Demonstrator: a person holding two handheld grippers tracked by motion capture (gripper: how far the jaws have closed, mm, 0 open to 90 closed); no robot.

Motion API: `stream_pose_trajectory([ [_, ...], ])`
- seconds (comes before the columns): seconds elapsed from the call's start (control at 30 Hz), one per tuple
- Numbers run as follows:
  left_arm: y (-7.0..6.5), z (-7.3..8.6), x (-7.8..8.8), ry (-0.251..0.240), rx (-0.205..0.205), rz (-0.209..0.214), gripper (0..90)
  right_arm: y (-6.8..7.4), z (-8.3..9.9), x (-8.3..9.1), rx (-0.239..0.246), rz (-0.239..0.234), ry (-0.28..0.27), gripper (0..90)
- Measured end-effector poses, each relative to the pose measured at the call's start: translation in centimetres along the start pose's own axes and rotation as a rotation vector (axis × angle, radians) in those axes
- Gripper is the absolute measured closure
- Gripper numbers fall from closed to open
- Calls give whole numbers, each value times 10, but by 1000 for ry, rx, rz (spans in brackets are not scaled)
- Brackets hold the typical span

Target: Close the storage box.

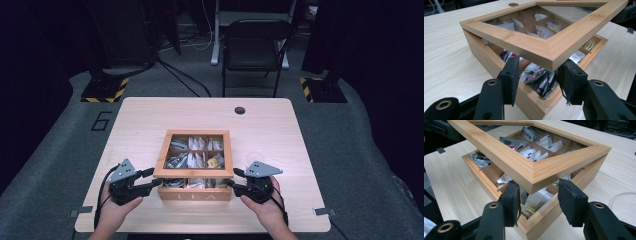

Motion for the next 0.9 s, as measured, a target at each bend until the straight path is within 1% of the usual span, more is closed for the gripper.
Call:
stream_pose_trajectory([
  [0.03, 0, 1, 0, -1, 3, 5, 532, 0, 2, 0, 3, -3, 5, 522],
  [0.07, -1, 3, 0, 11, 3, 17, 537, 0, 3, -1, -1, -1, 5, 522],
  [0.1, -1, 3, -1, 7, 0, 9, 537, 0, 3, -1, 3, -3, 9, 522],
  [0.13, -3, 4, -1, 16, 1, 16, 538, 0, 5, -1, 5, -5, 15, 517],
  [0.2, -3, 6, -2, 21, -7, 14, 538, 1, 7, -2, 12, -4, 21, 511],
  [0.23, -4, 7, -2, 30, -9, 21, 538, 1, 8, -2, 12, -1, 23, 508],
  [0.27, -4, 8, -3, 28, -9, 15, 537, 1, 9, -3, 9, -1, 27, 505],
  [0.33, -5, 11, -3, 38, -13, 20, 536, 1, 11, -4, 13, -2, 38, 502],
  [0.37, -7, 12, -4, 38, -5, 24, 535, 0, 13, -4, 16, -2, 44, 501],
  [0.4, -7, 14, -5, 39, -12, 19, 535, 1, 14, -6, 18, -4, 48, 501],
  [0.43, -8, 15, -4, 53, -10, 31, 534, 1, 16, -6, 10, -1, 58, 501],
  [0.47, -9, 17, -5, 54, -9, 29, 534, 1, 17, -7, 18, -7, 63, 501],
  [0.5, -10, 18, -4, 61, -5, 35, 532, 2, 19, -7, 12, -4, 70, 500],
  [0.53, -9, 18, -5, 51, -5, 23, 531, 1, 20, -8, 19, -2, 76, 500],
  [0.63, -11, 22, -3, 69, -7, 41, 532, 2, 23, -8, 17, -8, 86, 500],
  [0.67, -12, 22, -3, 67, 4, 44, 532, 2, 24, -8, 16, -8, 91, 500],
  [0.73, -12, 22, -3, 67, 5, 42, 531, 3, 24, -8, 9, -5, 92, 499],
  [0.8, -13, 23, -4, 62, 17, 38, 531, 2, 25, -9, 9, -4, 96, 499],
  [0.9, -13, 24, -4, 71, 10, 41, 530, 3, 26, -9, 11, -10, 102, 498],
])
Point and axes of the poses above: each handheld gripper's, and its own axes: x roughly backward along the jaws, z roughly out of its underside, y roughly to its left, the point moved 9 cm from there along -x, roughly forward along the jaws, and after that the axes turned 9 degrees about -x, right-handed, at the moved point
